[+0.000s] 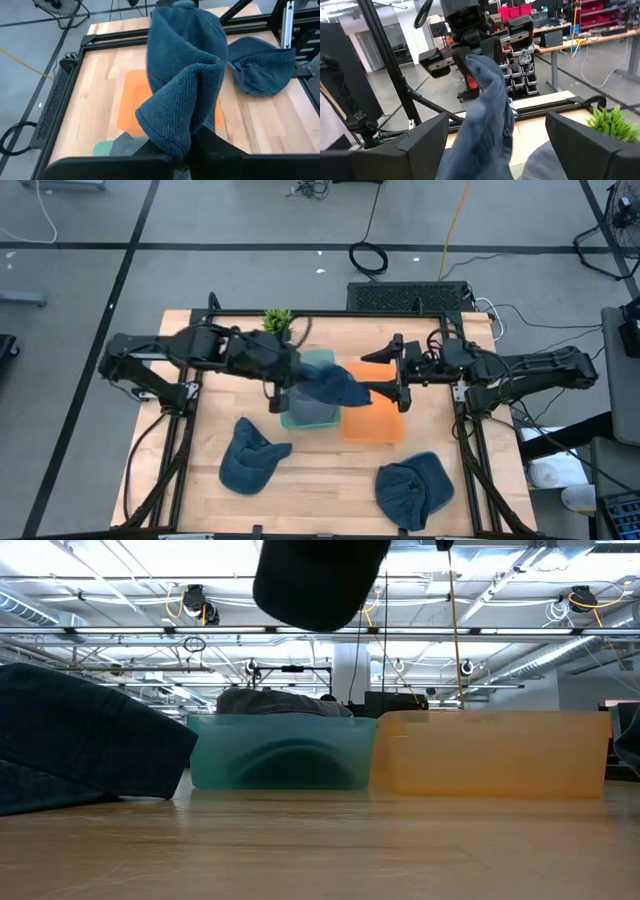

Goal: Pick & Place hat
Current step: Put the top right blue cap into the orange bin, then put the right blue cap into the orange bin

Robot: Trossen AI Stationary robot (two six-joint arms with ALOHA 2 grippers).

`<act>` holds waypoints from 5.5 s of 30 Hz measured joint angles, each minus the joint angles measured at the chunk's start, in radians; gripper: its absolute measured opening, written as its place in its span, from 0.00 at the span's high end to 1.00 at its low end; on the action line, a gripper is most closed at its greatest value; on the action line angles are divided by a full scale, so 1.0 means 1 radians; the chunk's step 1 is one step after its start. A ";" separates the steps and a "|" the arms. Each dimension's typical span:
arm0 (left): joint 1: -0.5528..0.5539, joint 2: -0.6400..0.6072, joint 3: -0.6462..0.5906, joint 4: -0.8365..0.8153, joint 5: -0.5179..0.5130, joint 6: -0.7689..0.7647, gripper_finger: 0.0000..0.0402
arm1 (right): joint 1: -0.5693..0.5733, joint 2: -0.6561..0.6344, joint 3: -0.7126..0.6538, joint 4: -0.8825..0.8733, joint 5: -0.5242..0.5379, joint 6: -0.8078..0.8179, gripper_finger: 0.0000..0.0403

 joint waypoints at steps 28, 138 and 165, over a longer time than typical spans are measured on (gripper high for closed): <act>0.001 0.070 0.034 0.041 0.003 0.012 0.96 | 0.028 0.078 0.000 0.023 -0.003 0.045 0.53; -0.004 -0.191 0.033 -0.293 0.088 -0.171 0.60 | -0.244 0.120 -0.300 -0.270 -0.184 -0.199 0.95; -0.004 -0.191 0.033 -0.297 0.078 -0.185 0.60 | -0.120 0.107 -0.301 -0.305 0.047 -0.091 0.63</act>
